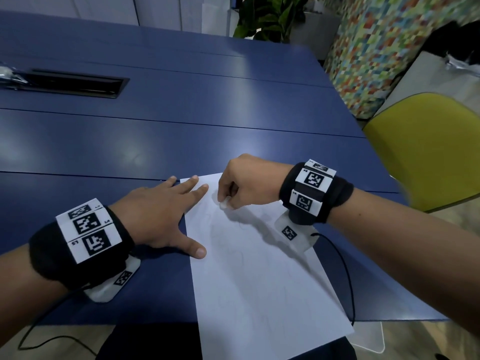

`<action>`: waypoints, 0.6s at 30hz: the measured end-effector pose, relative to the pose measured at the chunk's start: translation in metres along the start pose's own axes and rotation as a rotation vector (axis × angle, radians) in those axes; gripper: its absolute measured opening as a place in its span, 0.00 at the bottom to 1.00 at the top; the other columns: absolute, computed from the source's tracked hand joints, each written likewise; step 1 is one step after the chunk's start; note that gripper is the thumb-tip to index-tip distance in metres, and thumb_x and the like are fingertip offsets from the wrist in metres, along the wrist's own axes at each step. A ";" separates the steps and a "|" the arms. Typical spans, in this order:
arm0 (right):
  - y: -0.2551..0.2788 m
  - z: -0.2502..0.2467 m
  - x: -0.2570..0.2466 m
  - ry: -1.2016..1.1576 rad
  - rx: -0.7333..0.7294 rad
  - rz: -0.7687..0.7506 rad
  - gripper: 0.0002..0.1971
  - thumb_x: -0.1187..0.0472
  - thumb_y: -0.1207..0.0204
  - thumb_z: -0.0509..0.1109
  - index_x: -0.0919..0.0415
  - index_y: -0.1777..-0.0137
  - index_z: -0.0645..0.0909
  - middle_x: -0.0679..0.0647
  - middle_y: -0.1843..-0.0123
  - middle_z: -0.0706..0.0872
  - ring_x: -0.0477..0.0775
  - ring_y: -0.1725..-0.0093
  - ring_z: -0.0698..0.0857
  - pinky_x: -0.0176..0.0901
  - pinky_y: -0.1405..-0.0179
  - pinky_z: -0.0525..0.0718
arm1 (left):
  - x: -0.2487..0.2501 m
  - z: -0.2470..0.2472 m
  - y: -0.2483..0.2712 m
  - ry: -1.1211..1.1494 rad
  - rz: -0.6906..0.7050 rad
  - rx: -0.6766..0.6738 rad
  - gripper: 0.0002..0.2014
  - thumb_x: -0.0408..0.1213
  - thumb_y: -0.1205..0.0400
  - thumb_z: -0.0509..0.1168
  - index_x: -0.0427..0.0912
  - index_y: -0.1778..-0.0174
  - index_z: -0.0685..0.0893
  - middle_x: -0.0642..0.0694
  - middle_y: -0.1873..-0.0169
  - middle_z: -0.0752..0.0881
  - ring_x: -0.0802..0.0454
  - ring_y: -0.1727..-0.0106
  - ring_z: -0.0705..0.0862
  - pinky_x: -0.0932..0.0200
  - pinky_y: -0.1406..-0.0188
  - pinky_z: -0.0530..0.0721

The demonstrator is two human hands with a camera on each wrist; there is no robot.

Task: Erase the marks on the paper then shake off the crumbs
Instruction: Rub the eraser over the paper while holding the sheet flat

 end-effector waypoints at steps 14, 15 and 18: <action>-0.007 -0.003 0.002 -0.028 0.091 0.009 0.09 0.54 0.22 0.79 0.51 0.43 0.94 0.36 0.65 0.87 0.42 0.58 0.87 0.21 0.62 0.78 | 0.001 -0.004 0.004 0.010 -0.013 -0.006 0.72 0.89 0.40 0.62 0.61 0.09 0.32 0.64 0.11 0.31 0.49 0.07 0.38 0.36 0.19 0.73; -0.007 -0.002 0.002 -0.025 0.093 0.006 0.09 0.55 0.22 0.79 0.51 0.43 0.94 0.35 0.66 0.86 0.40 0.60 0.86 0.18 0.64 0.75 | 0.001 -0.004 0.004 0.015 -0.016 -0.004 0.72 0.89 0.40 0.63 0.59 0.09 0.32 0.65 0.11 0.32 0.50 0.07 0.38 0.37 0.19 0.73; -0.006 0.004 0.000 -0.036 0.005 -0.017 0.08 0.54 0.24 0.81 0.48 0.45 0.94 0.35 0.66 0.87 0.28 0.64 0.84 0.17 0.65 0.76 | 0.000 -0.004 0.005 0.024 -0.028 -0.003 0.73 0.89 0.40 0.64 0.57 0.08 0.34 0.65 0.11 0.33 0.51 0.07 0.39 0.39 0.19 0.73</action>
Point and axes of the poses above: each hand's wrist, its own y-axis away from the middle knuckle, its own z-axis out of the palm, x = y × z, the point moved 9 cm from there along -y, towards the middle knuckle
